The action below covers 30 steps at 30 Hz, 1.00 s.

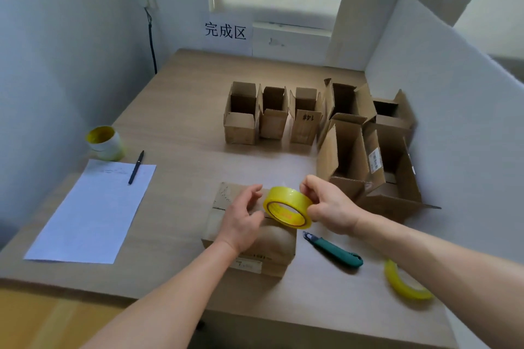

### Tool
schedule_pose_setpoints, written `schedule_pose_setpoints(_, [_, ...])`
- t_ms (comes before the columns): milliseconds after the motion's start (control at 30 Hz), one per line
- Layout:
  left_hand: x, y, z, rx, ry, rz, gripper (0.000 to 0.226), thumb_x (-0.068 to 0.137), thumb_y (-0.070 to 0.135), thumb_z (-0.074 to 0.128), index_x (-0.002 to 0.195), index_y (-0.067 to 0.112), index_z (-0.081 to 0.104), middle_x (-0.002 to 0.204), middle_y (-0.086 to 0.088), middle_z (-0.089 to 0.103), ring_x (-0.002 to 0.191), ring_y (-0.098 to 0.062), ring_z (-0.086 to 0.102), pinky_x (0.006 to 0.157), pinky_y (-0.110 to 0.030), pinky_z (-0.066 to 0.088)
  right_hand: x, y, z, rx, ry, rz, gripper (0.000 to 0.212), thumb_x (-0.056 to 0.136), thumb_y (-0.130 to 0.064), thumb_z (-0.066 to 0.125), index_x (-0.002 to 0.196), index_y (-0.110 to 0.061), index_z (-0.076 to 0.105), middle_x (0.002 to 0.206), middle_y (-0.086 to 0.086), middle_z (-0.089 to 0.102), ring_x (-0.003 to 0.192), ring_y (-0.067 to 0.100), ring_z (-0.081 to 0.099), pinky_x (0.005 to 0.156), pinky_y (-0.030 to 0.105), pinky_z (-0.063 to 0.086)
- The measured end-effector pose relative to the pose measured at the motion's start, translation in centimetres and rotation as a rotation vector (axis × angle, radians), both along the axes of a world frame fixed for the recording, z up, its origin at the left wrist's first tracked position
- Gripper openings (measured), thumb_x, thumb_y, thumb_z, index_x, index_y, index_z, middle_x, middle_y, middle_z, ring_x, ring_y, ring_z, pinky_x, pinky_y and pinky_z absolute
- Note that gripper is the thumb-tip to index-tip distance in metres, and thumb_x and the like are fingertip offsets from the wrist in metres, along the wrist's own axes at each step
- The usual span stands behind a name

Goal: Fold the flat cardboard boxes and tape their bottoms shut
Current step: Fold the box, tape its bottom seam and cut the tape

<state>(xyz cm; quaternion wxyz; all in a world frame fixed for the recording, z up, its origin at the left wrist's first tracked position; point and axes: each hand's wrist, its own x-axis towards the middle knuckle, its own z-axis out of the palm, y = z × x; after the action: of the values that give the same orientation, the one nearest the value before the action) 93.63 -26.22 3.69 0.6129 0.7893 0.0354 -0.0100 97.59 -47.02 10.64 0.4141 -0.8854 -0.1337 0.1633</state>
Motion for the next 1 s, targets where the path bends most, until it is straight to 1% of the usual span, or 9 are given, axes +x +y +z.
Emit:
schedule_pose_setpoints(100, [0.3,0.7,0.9,-0.168,0.053,0.001,0.043,0.070,0.019,0.052,0.111,0.024,0.062,0.108,0.007,0.066,0.106,-0.012,0.061,0.095,-0.016,0.046,-0.4,1.4,-0.5,-0.056,0.017,0.006,0.026,0.056,-0.012,0.047,0.080,-0.020,0.053,0.074,0.002,0.053,0.073,0.023,0.051,0.066,0.040,0.047])
schedule_pose_setpoints(267, [2.1,1.2,3.5,-0.259,0.186,-0.116,0.025,0.088,0.024,0.054,0.106,0.020,0.070,0.116,-0.008,0.069,0.115,-0.024,0.061,0.103,-0.035,0.046,-0.3,2.7,-0.1,-0.111,0.029,0.061,0.028,0.056,-0.011,0.044,0.081,-0.009,0.056,0.072,0.006,0.055,0.071,0.021,0.050,0.066,0.041,0.045])
schedule_pose_setpoints(367, [3.0,1.6,4.7,-0.252,0.235,-0.207,0.023,0.099,0.011,0.051,0.112,0.012,0.069,0.114,-0.007,0.068,0.106,-0.015,0.061,0.092,-0.019,0.047,0.2,3.6,0.5,-0.125,0.070,0.106,0.031,0.055,-0.011,0.043,0.082,-0.013,0.059,0.073,0.004,0.057,0.070,0.017,0.051,0.066,0.038,0.045])
schedule_pose_setpoints(433, [3.2,2.1,5.0,-0.251,0.232,-0.222,0.019,0.097,0.006,0.055,0.102,0.012,0.072,0.105,-0.006,0.068,0.096,-0.010,0.059,0.080,-0.011,0.046,0.4,4.2,0.8,-0.139,0.085,0.145,0.039,0.056,-0.011,0.041,0.087,-0.015,0.064,0.074,0.003,0.061,0.071,0.015,0.053,0.066,0.035,0.045])
schedule_pose_setpoints(567, [3.3,2.7,4.7,-0.272,0.217,-0.110,0.017,0.089,-0.001,0.066,0.082,0.013,0.072,0.085,-0.005,0.069,0.086,-0.015,0.060,0.082,-0.025,0.048,0.9,4.9,1.3,-0.188,0.072,0.194,0.037,0.057,-0.012,0.042,0.087,-0.014,0.064,0.080,0.014,0.063,0.077,0.027,0.057,0.069,0.043,0.048])
schedule_pose_setpoints(700, [3.3,2.8,4.1,-0.270,0.169,0.044,0.020,0.089,0.000,0.068,0.077,0.015,0.071,0.077,-0.002,0.068,0.075,-0.012,0.061,0.072,-0.020,0.051,1.2,5.2,1.6,-0.197,0.087,0.175,0.030,0.060,-0.021,0.049,0.086,-0.017,0.063,0.078,0.008,0.061,0.075,0.022,0.055,0.069,0.044,0.047])
schedule_pose_setpoints(800, [3.2,2.7,3.5,-0.263,0.137,0.204,0.023,0.088,0.002,0.068,0.072,0.018,0.070,0.070,0.000,0.068,0.068,-0.012,0.061,0.066,-0.023,0.052,0.6,5.3,1.0,-0.110,0.161,0.121,0.037,0.061,-0.029,0.068,0.096,-0.021,0.062,0.091,0.007,0.065,0.084,0.021,0.061,0.075,0.039,0.050])
schedule_pose_setpoints(900, [3.4,2.5,3.1,-0.203,0.096,0.308,0.024,0.090,0.007,0.066,0.070,0.020,0.067,0.067,0.001,0.065,0.065,-0.013,0.059,0.068,-0.031,0.052,-0.1,5.7,-0.8,-0.182,0.030,0.003,0.034,0.066,-0.023,0.078,0.093,-0.022,0.057,0.088,0.004,0.064,0.083,0.022,0.061,0.075,0.041,0.053])
schedule_pose_setpoints(1000, [3.2,2.7,2.5,-0.192,0.104,0.341,0.021,0.090,0.016,0.062,0.069,0.019,0.064,0.071,0.000,0.068,0.072,-0.018,0.065,0.071,-0.037,0.053,-0.6,6.2,-1.9,-0.152,-0.149,-0.137,0.024,0.074,-0.014,0.075,0.081,-0.019,0.052,0.077,0.003,0.058,0.075,0.025,0.054,0.069,0.041,0.046])
